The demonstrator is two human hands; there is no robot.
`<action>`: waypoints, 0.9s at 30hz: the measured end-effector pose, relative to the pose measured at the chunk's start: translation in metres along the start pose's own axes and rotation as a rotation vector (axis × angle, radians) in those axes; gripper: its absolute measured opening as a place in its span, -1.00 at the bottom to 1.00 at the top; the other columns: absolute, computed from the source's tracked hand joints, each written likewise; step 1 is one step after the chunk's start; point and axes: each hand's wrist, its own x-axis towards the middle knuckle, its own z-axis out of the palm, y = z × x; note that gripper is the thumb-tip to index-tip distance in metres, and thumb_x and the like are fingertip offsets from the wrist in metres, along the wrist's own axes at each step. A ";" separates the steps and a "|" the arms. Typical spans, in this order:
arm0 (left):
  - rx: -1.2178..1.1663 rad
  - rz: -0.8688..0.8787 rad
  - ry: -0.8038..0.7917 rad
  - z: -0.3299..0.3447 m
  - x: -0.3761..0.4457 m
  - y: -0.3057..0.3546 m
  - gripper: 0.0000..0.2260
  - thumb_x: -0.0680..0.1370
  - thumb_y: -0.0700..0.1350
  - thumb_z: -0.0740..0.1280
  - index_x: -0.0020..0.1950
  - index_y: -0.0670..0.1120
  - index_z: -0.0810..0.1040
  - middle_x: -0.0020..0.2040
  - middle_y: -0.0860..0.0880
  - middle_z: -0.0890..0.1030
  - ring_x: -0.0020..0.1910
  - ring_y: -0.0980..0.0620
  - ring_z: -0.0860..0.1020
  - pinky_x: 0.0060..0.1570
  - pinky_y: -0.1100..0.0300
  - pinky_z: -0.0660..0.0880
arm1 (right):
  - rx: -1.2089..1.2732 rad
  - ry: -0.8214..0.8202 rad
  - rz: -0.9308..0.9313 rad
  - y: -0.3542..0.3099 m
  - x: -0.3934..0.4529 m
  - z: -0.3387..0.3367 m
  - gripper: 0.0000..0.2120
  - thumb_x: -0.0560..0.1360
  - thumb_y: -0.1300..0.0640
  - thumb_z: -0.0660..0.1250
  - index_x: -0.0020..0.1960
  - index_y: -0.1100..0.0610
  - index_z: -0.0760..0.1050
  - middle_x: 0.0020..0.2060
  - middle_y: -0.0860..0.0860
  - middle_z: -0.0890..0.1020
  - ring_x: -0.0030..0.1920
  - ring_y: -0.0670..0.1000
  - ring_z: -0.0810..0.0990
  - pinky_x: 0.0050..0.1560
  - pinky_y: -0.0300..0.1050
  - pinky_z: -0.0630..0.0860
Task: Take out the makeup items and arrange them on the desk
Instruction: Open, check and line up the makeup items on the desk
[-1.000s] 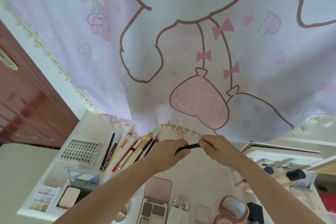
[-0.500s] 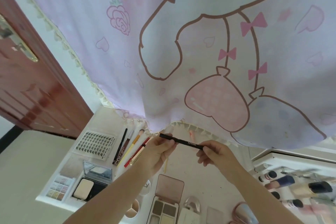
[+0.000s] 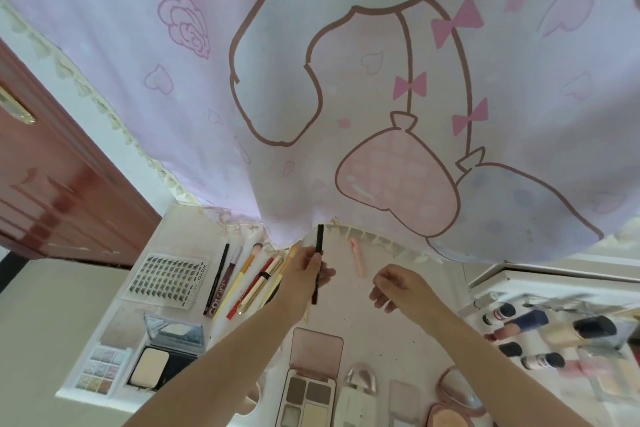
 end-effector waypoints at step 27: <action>1.064 -0.111 -0.069 -0.005 0.056 -0.048 -0.77 0.55 -0.12 0.26 0.16 -0.19 0.43 0.08 -0.13 0.57 0.06 -0.06 0.54 -0.01 0.17 0.48 | -0.350 -0.156 0.286 0.001 0.151 0.041 -0.82 0.51 0.32 0.13 -0.02 0.29 0.50 -0.41 0.04 0.49 -0.44 -0.10 0.45 -0.53 -0.40 0.38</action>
